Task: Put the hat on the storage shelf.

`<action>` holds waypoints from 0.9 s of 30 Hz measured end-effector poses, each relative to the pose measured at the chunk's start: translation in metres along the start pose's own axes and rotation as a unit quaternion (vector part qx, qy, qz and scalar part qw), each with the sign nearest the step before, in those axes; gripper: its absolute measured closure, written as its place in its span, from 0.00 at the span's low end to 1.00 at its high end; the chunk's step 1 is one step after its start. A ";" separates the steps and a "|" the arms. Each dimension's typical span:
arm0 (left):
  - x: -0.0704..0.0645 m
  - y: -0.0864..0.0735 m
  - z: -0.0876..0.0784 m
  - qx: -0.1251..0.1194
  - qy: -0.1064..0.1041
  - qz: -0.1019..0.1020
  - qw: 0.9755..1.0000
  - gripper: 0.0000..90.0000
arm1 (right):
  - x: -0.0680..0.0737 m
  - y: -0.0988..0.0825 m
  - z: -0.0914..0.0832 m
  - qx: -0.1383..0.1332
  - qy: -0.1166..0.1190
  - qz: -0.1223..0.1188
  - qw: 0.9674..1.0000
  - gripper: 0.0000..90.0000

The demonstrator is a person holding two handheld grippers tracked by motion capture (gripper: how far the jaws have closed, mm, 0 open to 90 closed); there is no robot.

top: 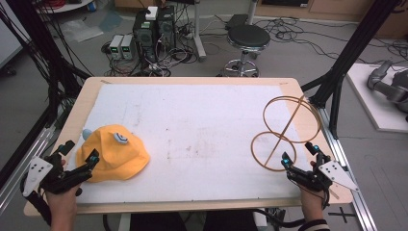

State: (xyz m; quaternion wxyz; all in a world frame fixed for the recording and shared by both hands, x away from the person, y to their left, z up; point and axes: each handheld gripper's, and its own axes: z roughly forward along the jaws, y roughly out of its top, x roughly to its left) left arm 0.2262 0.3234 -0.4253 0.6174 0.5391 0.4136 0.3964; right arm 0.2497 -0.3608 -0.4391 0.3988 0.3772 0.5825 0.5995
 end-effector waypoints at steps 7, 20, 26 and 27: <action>-0.001 0.000 0.001 0.000 0.003 0.004 1.000 0.12 | 0.001 0.000 -0.001 0.000 0.000 -0.001 1.000 0.10; -0.007 -0.002 0.012 0.055 -0.012 0.003 0.998 0.21 | 0.001 0.001 -0.001 0.002 0.000 0.001 1.000 0.10; -0.010 -0.005 0.018 0.075 -0.009 0.006 0.997 0.25 | 0.001 0.000 -0.001 0.001 -0.001 -0.002 1.000 0.10; -0.010 -0.005 0.018 0.075 -0.009 0.006 0.997 0.26 | 0.001 0.000 -0.001 0.001 -0.001 -0.002 1.000 0.10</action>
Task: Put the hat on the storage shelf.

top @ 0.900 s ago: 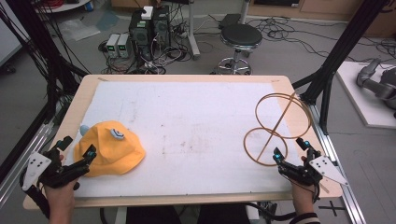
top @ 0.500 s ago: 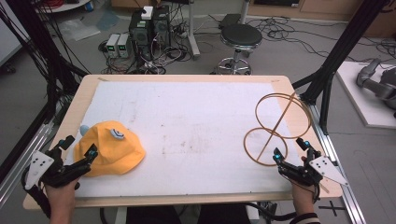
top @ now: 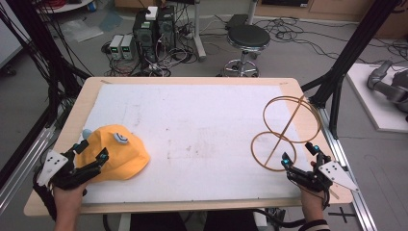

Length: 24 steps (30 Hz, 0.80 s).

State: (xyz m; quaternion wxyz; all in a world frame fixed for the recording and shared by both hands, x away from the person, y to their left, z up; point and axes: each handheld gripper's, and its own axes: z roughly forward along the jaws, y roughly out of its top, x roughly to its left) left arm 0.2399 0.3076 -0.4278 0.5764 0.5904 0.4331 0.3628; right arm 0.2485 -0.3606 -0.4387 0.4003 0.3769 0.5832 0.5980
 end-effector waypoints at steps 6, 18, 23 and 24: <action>-0.003 -0.001 0.004 0.018 0.008 0.008 1.000 0.32 | 0.000 0.000 0.000 0.002 0.000 0.001 1.000 0.10; -0.007 -0.004 0.012 0.049 0.009 0.013 0.999 0.51 | 0.000 0.000 -0.001 0.000 0.000 -0.002 1.000 0.10; -0.006 -0.005 0.016 0.063 0.014 -0.001 0.998 0.58 | 0.000 0.000 -0.001 0.000 0.000 -0.002 1.000 0.10; -0.006 -0.005 0.016 0.063 0.014 -0.001 0.998 0.60 | 0.000 0.000 -0.001 0.000 0.000 -0.002 1.000 0.10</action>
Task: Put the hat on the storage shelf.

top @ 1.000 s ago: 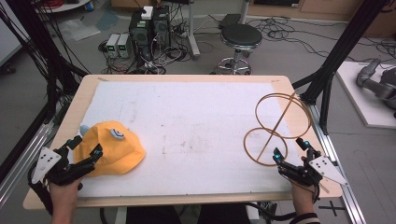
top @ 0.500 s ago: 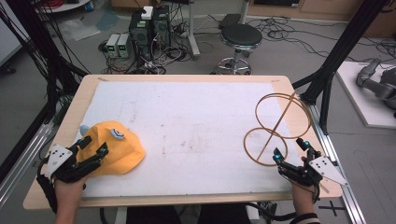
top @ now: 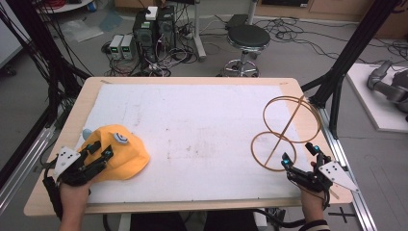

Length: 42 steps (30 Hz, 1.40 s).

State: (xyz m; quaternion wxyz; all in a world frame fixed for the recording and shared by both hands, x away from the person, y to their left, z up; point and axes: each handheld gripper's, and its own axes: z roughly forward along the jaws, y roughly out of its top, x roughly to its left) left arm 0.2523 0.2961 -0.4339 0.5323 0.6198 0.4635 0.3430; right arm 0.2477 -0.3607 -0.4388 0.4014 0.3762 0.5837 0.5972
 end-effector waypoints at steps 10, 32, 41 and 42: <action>-0.004 0.004 -0.001 -0.003 -0.008 0.010 1.000 0.97 | 0.002 0.000 0.001 0.000 0.006 -0.003 1.000 0.10; -0.047 0.056 -0.005 -0.112 -0.080 0.052 0.989 0.98 | 0.004 0.001 0.000 -0.001 0.008 -0.001 1.000 0.10; -0.067 0.099 0.008 -0.153 -0.111 0.058 0.980 0.98 | 0.006 0.002 0.004 -0.009 0.013 0.001 1.000 0.10; -0.070 0.104 0.010 -0.158 -0.115 0.059 0.979 0.98 | 0.006 0.002 0.004 -0.009 0.013 0.001 1.000 0.10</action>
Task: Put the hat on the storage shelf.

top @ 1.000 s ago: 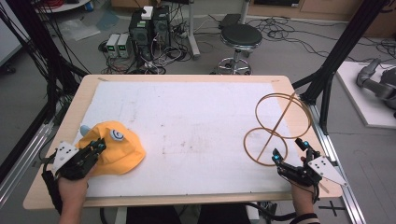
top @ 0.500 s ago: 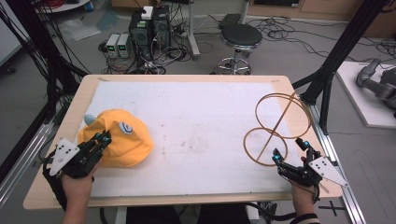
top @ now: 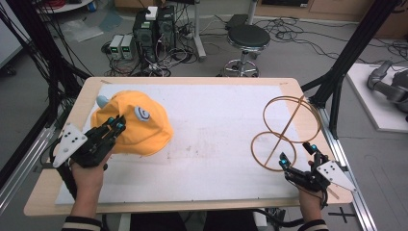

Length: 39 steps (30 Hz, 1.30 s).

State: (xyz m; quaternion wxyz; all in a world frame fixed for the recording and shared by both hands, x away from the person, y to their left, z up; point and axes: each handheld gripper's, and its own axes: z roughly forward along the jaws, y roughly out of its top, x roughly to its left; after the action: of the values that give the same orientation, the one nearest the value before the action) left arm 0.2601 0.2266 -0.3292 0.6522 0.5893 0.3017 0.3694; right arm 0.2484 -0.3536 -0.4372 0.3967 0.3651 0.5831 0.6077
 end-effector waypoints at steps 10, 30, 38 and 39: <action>-0.030 0.031 0.047 -0.020 -0.063 0.012 0.998 0.98 | 0.000 0.000 0.003 -0.002 0.004 -0.001 1.000 0.10; -0.071 0.070 0.115 -0.076 -0.136 -0.018 0.988 0.98 | 0.001 0.000 0.001 -0.002 0.005 -0.004 1.000 0.10; -0.093 0.078 0.142 -0.087 -0.160 -0.023 0.983 0.98 | 0.001 0.000 -0.001 -0.001 0.005 0.001 1.000 0.10; -0.099 0.079 0.148 -0.088 -0.166 -0.023 0.982 0.98 | 0.001 0.000 -0.001 -0.001 0.004 0.001 1.000 0.10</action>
State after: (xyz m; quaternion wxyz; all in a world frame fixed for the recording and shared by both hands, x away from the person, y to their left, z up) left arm 0.3193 0.0655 -0.2364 0.7504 0.5758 0.1693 0.2769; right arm 0.2471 -0.3532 -0.4371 0.3945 0.3624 0.5837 0.6102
